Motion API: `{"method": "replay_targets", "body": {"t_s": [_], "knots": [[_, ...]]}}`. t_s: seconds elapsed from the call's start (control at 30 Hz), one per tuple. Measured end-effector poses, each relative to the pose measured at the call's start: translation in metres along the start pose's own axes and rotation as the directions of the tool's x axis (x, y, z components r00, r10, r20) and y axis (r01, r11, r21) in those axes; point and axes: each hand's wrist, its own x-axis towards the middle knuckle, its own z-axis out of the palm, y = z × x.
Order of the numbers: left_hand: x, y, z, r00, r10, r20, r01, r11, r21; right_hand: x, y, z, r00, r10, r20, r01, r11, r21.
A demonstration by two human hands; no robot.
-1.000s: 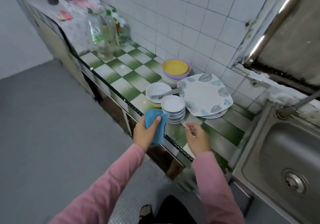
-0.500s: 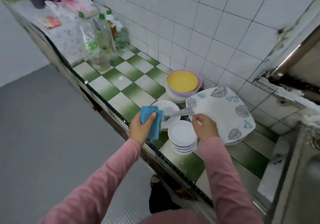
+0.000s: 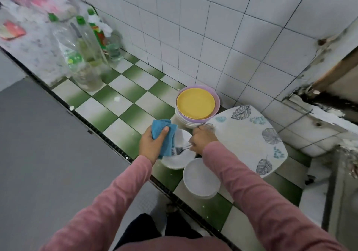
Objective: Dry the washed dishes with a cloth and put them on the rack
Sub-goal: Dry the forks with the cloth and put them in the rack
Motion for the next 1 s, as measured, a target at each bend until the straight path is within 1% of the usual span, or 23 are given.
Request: {"method": "replay_targets", "body": {"t_s": [0.07, 0.17, 0.27, 0.37, 0.6, 0.8, 0.9, 1.0], "knots": [[0.012, 0.003, -0.002, 1.0, 0.004, 0.004, -0.004, 1.0, -0.001, 0.009, -0.005, 0.001, 0.997, -0.045, 0.056, 0.052, 0.991, -0.125], [0.029, 0.008, -0.006, 1.0, 0.003, 0.023, -0.004, 0.999, 0.034, 0.019, -0.009, -0.002, 0.996, -0.04, 0.074, 0.054, 0.98, -0.194], [0.046, 0.012, -0.01, 0.998, -0.006, 0.07, 0.001, 0.997, 0.074, 0.021, -0.012, -0.007, 0.997, -0.002, 0.078, 0.015, 0.986, -0.165], [0.06, 0.015, -0.013, 0.991, 0.019, 0.131, -0.033, 0.994, 0.109, 0.021, -0.012, -0.01, 0.993, 0.046, 0.11, -0.03, 0.99, -0.138], [0.082, 0.024, -0.02, 0.965, 0.04, 0.258, -0.064, 0.994, 0.087, 0.018, -0.018, -0.016, 0.978, 0.118, 0.174, -0.096, 0.987, -0.131], [0.09, 0.028, -0.032, 0.932, 0.027, 0.361, -0.069, 0.992, 0.106, 0.015, -0.025, -0.017, 0.97, 0.191, 0.151, -0.18, 0.98, -0.08], [0.093, 0.027, -0.037, 0.915, 0.043, 0.402, -0.091, 0.991, 0.099, 0.013, -0.028, -0.019, 0.962, 0.234, 0.139, -0.229, 0.972, -0.049], [0.094, 0.027, -0.04, 0.904, 0.047, 0.425, -0.098, 0.99, 0.099, 0.008, -0.035, -0.024, 0.944, 0.288, 0.162, -0.277, 0.957, -0.085]]}}
